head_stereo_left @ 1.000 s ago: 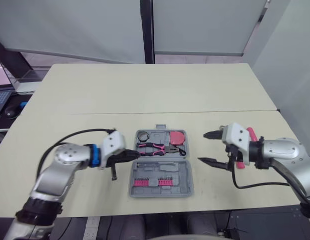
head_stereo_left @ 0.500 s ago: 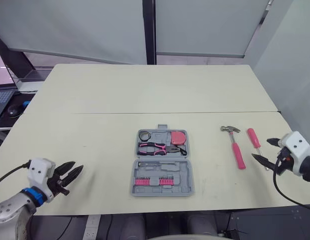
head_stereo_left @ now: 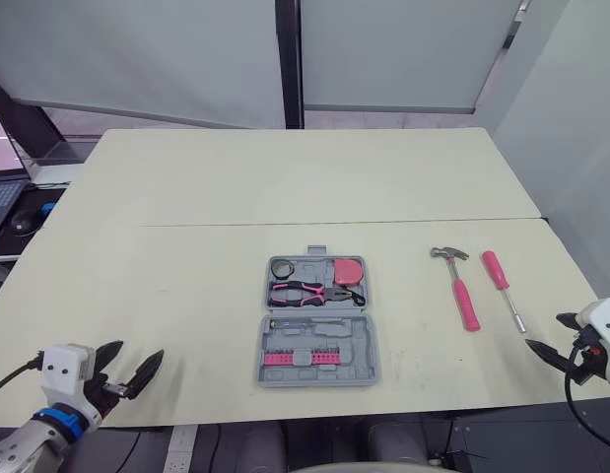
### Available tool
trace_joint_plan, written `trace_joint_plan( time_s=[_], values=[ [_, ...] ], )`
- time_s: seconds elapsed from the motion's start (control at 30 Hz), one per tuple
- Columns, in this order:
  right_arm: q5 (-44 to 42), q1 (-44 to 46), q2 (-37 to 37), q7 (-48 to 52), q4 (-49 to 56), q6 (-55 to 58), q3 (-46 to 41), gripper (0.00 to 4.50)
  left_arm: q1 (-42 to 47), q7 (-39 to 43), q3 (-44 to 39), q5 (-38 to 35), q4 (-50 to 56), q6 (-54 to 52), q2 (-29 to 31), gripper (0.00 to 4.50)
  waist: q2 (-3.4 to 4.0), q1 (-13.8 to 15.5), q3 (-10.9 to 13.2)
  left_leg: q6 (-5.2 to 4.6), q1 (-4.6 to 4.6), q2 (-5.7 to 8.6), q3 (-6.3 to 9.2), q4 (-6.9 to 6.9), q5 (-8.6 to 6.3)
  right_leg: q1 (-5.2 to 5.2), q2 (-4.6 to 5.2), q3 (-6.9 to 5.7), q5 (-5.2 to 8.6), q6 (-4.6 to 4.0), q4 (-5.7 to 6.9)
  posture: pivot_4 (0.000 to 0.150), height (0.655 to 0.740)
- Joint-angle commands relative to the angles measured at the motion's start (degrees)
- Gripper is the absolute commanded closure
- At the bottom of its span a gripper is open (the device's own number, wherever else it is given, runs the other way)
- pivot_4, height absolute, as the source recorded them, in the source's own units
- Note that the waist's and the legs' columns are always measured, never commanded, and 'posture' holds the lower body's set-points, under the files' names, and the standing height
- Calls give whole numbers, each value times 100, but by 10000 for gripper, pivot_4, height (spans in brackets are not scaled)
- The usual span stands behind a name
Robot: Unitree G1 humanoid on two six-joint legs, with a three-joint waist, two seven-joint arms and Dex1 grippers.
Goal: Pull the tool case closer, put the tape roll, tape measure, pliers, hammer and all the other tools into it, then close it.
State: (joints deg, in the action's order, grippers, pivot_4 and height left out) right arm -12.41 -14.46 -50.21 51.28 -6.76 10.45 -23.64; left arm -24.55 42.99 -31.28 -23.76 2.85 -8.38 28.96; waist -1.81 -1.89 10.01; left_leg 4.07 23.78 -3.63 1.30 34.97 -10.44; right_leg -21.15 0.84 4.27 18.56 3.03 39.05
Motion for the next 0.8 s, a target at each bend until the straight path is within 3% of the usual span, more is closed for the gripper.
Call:
trace_joint_plan(
  time_s=[0.03, 0.3, 0.57, 0.8],
  values=[
    [-8, 100, -135, 44, 2, -100, -91, 0, -135, -106, -125, -124, 333, -3, -35, 423, 0, -3, 0, 0, 0, 0, 0, 0, 0, 0, 0, 0, 1, -1, 0, 1500, 7400],
    [-299, 787, 12, 111, 855, 463, 402, 0, -39, 106, 205, -167, 852, -54, 223, 423, 4, -6, -2, 0, -1, -2, 1, -1, 0, -1, -3, 0, 2, -7, 0, 1500, 7400],
    [152, 2084, 261, -587, 1446, 1789, 1692, 0, 828, 726, 1118, -298, 1632, -526, 920, 423, 4, 18, -3, 2, 5, 0, 1, 0, 1, -2, -2, -1, -29, -6, 0, 1500, 7400],
    [787, 3327, 1007, -1819, 462, 2838, 2278, 0, 2058, 1058, 2072, -731, 2267, -1323, 1209, 423, 5, 6, -1, 1, 15, -1, 4, -6, 0, -11, -7, -6, -32, -3, 0, 1500, 7400]
  ],
)
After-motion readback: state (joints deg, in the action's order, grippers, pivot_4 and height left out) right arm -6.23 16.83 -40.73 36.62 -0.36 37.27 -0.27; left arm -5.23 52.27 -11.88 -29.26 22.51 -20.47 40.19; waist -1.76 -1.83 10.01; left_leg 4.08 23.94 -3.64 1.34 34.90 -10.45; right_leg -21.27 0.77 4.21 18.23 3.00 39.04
